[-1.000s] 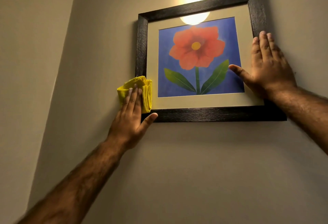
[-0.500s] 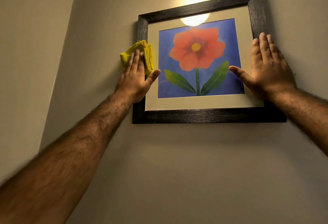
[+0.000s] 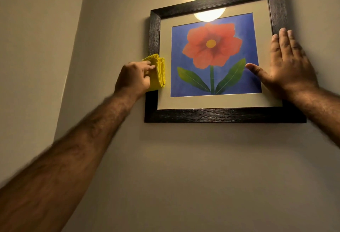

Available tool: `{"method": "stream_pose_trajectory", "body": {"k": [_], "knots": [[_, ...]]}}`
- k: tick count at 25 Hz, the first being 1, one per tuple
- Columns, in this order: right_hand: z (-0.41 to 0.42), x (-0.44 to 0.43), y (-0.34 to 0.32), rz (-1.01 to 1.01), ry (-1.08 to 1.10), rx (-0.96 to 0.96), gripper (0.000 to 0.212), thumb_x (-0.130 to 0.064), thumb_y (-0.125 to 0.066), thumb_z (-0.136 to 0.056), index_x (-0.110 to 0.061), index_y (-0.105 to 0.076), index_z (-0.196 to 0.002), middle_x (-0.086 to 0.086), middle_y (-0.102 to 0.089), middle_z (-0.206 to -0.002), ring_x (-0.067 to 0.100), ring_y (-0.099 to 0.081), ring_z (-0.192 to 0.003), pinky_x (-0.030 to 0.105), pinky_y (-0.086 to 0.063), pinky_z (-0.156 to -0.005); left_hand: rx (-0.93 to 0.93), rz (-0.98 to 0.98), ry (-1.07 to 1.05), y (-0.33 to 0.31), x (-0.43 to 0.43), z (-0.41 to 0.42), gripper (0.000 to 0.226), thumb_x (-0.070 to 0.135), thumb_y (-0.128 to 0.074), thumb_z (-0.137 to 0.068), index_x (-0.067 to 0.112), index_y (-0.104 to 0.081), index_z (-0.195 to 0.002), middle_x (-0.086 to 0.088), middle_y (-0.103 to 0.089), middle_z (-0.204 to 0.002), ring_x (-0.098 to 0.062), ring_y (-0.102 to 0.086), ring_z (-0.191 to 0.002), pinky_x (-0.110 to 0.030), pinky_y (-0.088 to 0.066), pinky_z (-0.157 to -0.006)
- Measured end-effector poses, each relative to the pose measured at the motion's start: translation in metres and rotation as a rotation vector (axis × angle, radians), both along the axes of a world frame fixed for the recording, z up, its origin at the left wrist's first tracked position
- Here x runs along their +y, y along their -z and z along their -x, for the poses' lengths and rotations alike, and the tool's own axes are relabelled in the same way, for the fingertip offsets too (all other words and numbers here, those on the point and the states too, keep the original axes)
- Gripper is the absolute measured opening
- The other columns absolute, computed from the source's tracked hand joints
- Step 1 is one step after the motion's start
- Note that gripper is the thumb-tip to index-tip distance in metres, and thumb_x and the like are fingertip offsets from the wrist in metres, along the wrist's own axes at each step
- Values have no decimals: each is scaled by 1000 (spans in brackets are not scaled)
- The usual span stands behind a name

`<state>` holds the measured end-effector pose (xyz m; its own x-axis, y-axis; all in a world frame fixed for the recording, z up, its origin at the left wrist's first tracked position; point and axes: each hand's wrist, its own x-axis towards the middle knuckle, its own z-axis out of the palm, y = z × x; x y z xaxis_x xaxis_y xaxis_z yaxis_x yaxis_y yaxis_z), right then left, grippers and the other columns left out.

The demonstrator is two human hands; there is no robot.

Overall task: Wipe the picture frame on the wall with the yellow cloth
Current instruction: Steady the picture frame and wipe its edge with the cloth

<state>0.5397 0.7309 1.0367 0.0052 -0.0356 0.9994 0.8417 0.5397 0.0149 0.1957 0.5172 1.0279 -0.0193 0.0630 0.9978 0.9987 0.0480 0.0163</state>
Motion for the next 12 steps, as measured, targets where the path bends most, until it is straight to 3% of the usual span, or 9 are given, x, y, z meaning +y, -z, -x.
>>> {"method": "stream_pose_trajectory", "body": {"k": [2,4,6,9,12], "knots": [[0,0,1,0,-1,-1,113,-87,-21,-86,-4,-8,-161,14,-3,-171,28,-4,-159,44,-9,-128,-49,26,13,-7,-5,2,34,6,-70,-89,14,-74,-122,-8,-66,-138,-25,-59,-128,-37,-49,-111],[0,-1,0,7,-6,1,113,-87,-22,-86,-4,-7,-161,14,-2,-171,28,-3,-159,44,-10,-128,-131,-30,3,-10,-6,0,34,14,-77,-85,22,-75,-118,-8,-62,-136,-24,-55,-127,-33,-51,-103],[0,-3,0,10,-9,-6,113,-86,-22,-86,-4,-7,-161,15,-1,-171,28,-2,-159,44,-10,-128,-278,-72,33,-14,-7,4,50,23,-83,-80,23,-67,-127,-11,-55,-140,-28,-53,-128,-35,-49,-102],[0,-3,1,13,-9,-11,113,-87,-21,-86,-3,-6,-161,15,-1,-171,28,-2,-159,45,-9,-128,-569,3,242,-21,-8,15,76,30,-88,-74,15,-54,-139,-15,-57,-141,-31,-57,-126,-46,-55,-101],[0,-3,1,15,-10,-18,113,-87,-20,-86,-4,-5,-161,15,-1,-171,29,-1,-159,45,-9,-128,-714,99,422,-26,-9,23,65,28,-90,-72,6,-62,-127,-15,-68,-126,-32,-66,-115,-50,-61,-86]]}}
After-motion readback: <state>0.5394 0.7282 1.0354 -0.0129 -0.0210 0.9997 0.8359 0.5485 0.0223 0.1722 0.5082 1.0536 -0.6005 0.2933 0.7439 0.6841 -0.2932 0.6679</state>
